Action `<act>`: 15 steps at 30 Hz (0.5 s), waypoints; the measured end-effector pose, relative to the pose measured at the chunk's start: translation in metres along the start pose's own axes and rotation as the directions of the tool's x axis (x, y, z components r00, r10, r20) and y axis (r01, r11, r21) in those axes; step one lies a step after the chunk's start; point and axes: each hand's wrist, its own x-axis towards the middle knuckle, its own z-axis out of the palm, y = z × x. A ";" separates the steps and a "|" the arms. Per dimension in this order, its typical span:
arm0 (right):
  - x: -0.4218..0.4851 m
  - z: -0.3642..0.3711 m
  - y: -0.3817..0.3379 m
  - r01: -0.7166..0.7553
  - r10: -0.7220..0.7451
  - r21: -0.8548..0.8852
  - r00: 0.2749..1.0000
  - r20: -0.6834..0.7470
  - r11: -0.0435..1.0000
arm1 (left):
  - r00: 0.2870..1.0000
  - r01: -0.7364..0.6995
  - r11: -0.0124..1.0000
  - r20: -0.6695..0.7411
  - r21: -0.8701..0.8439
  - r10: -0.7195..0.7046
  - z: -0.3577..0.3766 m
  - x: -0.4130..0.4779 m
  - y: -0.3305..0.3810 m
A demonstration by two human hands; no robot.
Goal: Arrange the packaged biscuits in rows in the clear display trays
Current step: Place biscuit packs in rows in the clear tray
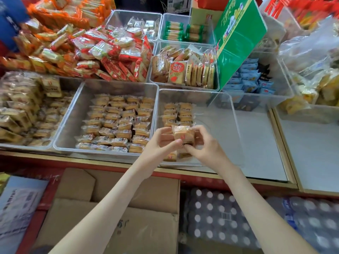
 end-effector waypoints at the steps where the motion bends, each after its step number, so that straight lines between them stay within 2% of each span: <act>1: 0.002 0.000 0.002 -0.058 0.057 0.079 0.998 0.025 0.995 | 1.000 -0.012 1.000 0.005 -0.015 0.012 0.001 0.000 -0.002; 4: 0.010 -0.002 0.012 -0.159 0.149 0.179 0.987 0.068 0.971 | 0.999 -0.038 0.996 0.038 0.077 0.036 0.001 0.002 -0.010; 6: 0.015 -0.006 0.019 -0.189 0.184 0.050 0.979 0.087 0.981 | 0.992 -0.119 0.921 -0.005 0.371 0.130 -0.003 0.005 -0.018; 8: 0.021 -0.011 0.029 -0.223 0.231 -0.072 0.964 0.129 0.972 | 0.963 -0.202 0.703 0.009 0.682 0.268 -0.009 0.007 -0.030; 9: 0.023 -0.013 0.034 -0.253 0.265 -0.092 0.949 0.168 0.963 | 0.953 -0.222 0.605 0.038 0.765 0.301 -0.013 0.008 -0.036; 12: 0.026 -0.011 0.045 -0.330 0.384 -0.216 0.875 0.294 0.919 | 0.961 -0.224 0.393 0.134 0.892 0.244 -0.024 0.013 -0.057; 15: 0.031 0.000 0.051 -0.353 0.475 -0.365 0.815 0.332 0.861 | 0.954 -0.256 0.126 0.230 0.958 0.192 -0.028 0.018 -0.070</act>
